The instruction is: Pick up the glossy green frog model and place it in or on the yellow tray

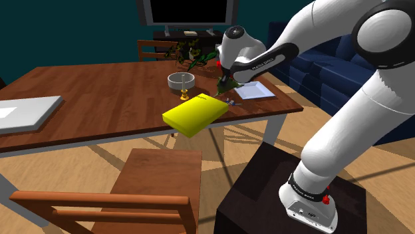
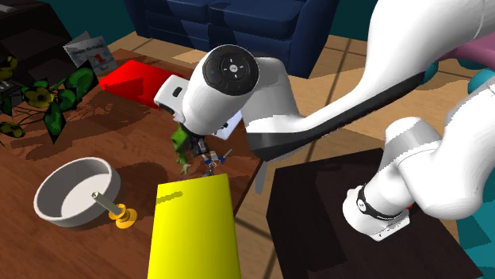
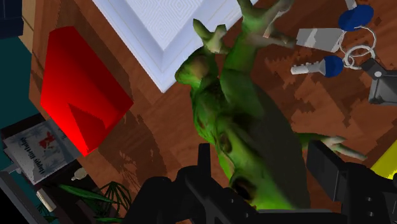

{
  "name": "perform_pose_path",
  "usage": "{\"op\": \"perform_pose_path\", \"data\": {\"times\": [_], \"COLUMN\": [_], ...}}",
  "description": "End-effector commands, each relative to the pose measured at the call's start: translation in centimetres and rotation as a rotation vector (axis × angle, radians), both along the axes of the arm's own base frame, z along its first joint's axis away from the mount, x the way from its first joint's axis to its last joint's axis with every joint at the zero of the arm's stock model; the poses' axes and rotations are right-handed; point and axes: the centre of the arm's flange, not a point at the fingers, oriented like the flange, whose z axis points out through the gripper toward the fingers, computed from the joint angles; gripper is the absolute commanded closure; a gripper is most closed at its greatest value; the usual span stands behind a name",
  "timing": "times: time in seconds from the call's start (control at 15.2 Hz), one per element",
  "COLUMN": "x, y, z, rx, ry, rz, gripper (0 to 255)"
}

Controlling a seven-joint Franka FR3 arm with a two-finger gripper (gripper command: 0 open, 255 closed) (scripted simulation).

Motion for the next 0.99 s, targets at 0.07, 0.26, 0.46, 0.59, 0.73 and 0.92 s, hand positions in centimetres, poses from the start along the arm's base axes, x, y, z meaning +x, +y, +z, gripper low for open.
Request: {"op": "perform_pose_path", "data": {"times": [0.07,0.26,0.46,0.59,0.73,0.92], "x": [0.0,0.0,0.0,0.0,0.0,-0.4], "y": [0.1,0.1,0.1,0.1,0.1,2.7], "z": [1.7,3.2,4.8,5.9,6.9,7.3], "rx": [0.0,0.0,0.0,0.0,0.0,0.0], "ry": [-0.001,-0.001,-0.001,-0.001,-0.001,-0.001], "rz": [0.0,0.0,0.0,0.0,0.0,0.0], "gripper": [255,255,255,255,255,255]}}
